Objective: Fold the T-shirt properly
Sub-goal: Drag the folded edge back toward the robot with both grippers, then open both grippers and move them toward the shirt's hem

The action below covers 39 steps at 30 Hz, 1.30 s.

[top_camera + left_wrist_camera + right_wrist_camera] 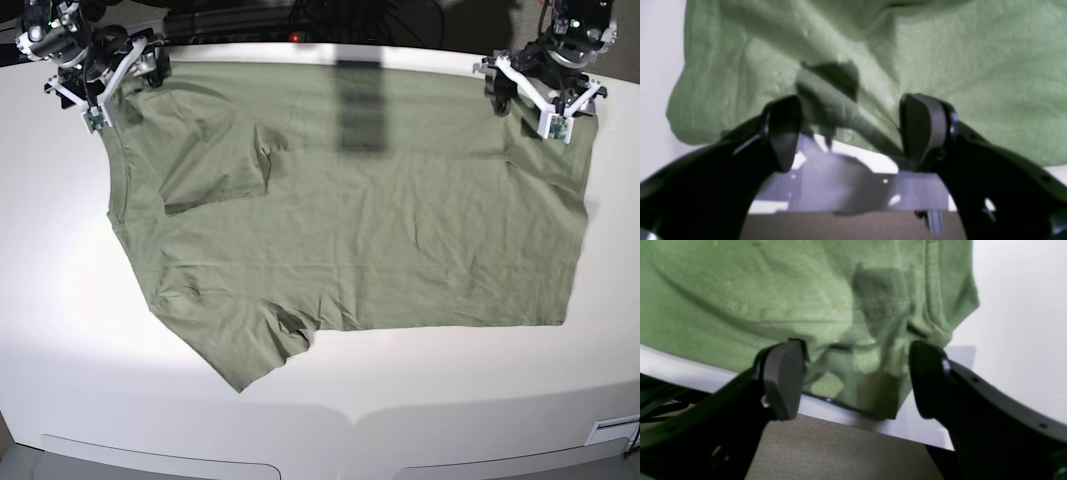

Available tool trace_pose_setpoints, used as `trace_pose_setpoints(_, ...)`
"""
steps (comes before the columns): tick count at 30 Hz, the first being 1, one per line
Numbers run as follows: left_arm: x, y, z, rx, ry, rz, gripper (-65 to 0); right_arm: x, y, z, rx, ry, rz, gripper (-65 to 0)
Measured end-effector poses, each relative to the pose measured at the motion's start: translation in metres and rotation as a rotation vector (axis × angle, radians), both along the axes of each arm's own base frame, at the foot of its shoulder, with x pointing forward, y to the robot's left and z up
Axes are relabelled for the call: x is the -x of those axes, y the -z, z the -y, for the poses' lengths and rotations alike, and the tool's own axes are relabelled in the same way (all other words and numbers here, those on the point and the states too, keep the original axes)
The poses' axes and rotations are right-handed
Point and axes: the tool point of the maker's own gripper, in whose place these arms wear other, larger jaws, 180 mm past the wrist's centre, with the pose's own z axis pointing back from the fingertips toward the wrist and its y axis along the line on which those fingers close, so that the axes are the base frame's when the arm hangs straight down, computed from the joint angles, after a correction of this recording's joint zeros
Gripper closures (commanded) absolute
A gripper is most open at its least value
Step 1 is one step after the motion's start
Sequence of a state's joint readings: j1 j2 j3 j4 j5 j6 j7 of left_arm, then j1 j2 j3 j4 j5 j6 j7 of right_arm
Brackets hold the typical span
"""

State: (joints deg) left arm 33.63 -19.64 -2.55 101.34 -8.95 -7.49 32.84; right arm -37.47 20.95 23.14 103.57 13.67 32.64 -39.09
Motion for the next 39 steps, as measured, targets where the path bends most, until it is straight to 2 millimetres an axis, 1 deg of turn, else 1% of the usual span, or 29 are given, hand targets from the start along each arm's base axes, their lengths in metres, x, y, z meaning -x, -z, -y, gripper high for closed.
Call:
trace_pose_setpoints(2,0.004,-0.003,0.001,-0.008,0.008,-0.017,-45.5,-0.003,-0.002,-0.001,0.001,-0.003,0.009,-47.5)
trace_pose_setpoints(8,0.000,-0.011,0.003,-0.039,0.035,-0.004,-45.5,-0.018,-0.016,-0.007,0.007,-0.029,0.065,-47.5)
trace_pose_setpoints(10,-0.004,-0.014,0.000,-0.060,0.025,0.024,-45.5,-0.021,-0.020,-0.009,0.008,-0.036,0.078,-47.5)
trace_pose_setpoints(15,-0.007,-0.016,-0.008,-0.116,0.014,0.040,-45.5,-0.027,-0.029,-0.013,0.012,-0.052,0.106,-47.5)
trace_pose_setpoints(19,-0.010,-0.024,-0.016,-0.174,-0.001,0.051,-45.5,-0.031,-0.034,-0.015,0.013,-0.062,0.124,-47.5)
trace_pose_setpoints(21,-0.014,-0.031,-0.013,-0.170,0.004,0.073,-45.5,-0.031,-0.034,-0.015,0.013,-0.062,0.124,-47.5)
trace_pose_setpoints(26,-0.032,-0.060,-0.001,-0.152,0.022,0.166,-45.5,-0.032,-0.035,-0.016,0.011,-0.063,0.130,-47.5)
trace_pose_setpoints(28,-0.037,-0.069,0.002,-0.148,0.027,0.192,-45.5,-0.037,-0.037,-0.018,-0.003,-0.060,0.147,-47.5)
trace_pose_setpoints(31,-0.047,-0.083,0.007,-0.143,0.046,0.274,-45.5,-0.054,-0.046,-0.029,-0.081,-0.044,0.204,-47.5)
trace_pose_setpoints(33,-0.053,-0.090,0.006,-0.172,0.066,0.322,-45.5,-0.067,-0.053,-0.033,-0.111,-0.040,0.243,-47.5)
trace_pose_setpoints(35,-0.053,-0.090,0.004,-0.198,0.075,0.322,-45.5,-0.076,-0.059,-0.035,-0.126,-0.039,0.275,-47.5)
trace_pose_setpoints(39,-0.053,-0.091,0.001,-0.231,0.087,0.325,-45.5,-0.085,-0.063,-0.037,-0.134,-0.035,0.300,-47.5)
